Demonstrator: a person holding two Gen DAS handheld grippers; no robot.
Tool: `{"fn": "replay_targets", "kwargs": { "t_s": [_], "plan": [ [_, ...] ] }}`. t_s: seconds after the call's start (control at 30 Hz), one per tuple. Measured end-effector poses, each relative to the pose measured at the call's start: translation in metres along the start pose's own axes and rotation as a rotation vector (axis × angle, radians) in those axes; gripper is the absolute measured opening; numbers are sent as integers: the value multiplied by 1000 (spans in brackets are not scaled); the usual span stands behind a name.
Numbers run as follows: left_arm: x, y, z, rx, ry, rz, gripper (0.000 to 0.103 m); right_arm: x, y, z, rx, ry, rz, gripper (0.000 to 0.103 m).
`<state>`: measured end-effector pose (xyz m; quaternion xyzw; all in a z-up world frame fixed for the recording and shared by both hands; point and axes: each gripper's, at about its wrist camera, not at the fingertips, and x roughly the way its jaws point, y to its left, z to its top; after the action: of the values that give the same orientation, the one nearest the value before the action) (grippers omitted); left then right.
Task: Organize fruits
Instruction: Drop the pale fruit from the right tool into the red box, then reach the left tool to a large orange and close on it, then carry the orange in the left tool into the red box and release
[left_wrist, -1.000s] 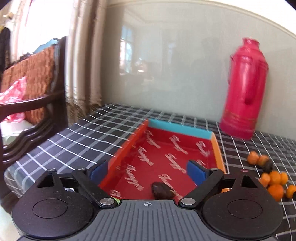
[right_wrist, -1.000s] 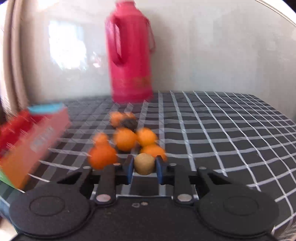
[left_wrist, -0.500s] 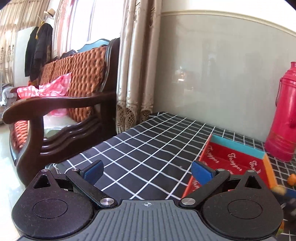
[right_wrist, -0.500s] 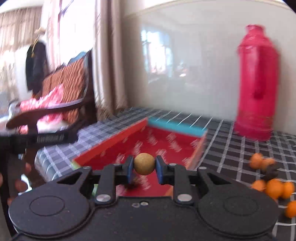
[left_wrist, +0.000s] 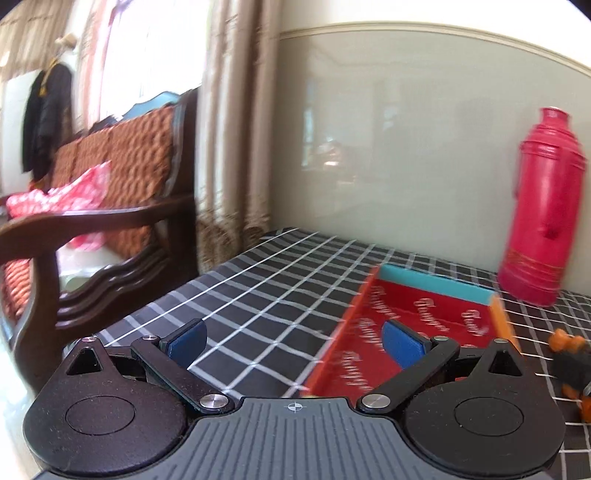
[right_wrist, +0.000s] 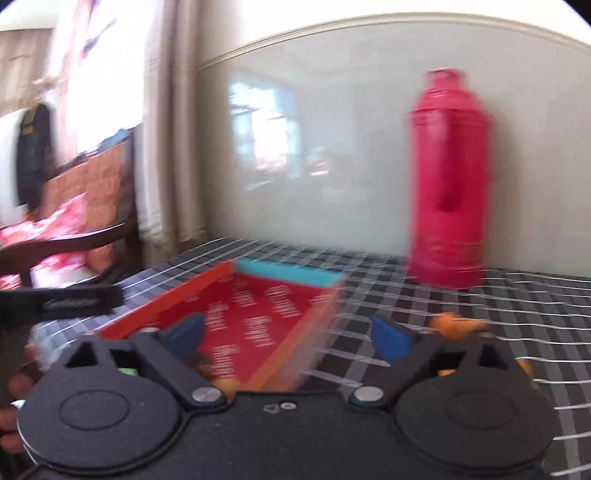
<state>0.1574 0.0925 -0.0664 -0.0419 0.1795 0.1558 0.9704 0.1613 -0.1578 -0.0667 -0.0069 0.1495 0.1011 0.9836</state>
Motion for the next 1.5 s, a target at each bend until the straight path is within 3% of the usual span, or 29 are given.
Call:
{"fn": "replay_targets", "kwargs": {
  "t_s": [0.17, 0.47, 0.6, 0.73, 0.9, 1.13, 1.3, 1.5],
  "plan": [
    [-17, -40, 2, 63, -45, -119, 100, -21, -53, -1, 67, -13, -236, 97],
    [-45, -137, -12, 220, -57, -371, 100, -64, -134, -26, 192, -56, -788, 97],
    [-47, -176, -29, 287, -9, -448, 100, -77, -152, -36, 221, -65, -908, 97],
    [-46, -205, -44, 320, 24, -480, 100, -85, -159, -42, 217, -63, -903, 97],
    [-34, -229, -56, 337, 83, -497, 79, -84, -157, -43, 191, -59, -896, 97],
    [-25, -250, -68, 344, 112, -516, 72, -87, -158, -44, 199, -47, -864, 97],
    [-22, -260, -75, 340, 144, -562, 48, -86, -159, -46, 210, -35, -851, 97],
    [-23, -264, -78, 344, 133, -568, 42, -84, -159, -47, 216, -26, -847, 97]
  ]
}}
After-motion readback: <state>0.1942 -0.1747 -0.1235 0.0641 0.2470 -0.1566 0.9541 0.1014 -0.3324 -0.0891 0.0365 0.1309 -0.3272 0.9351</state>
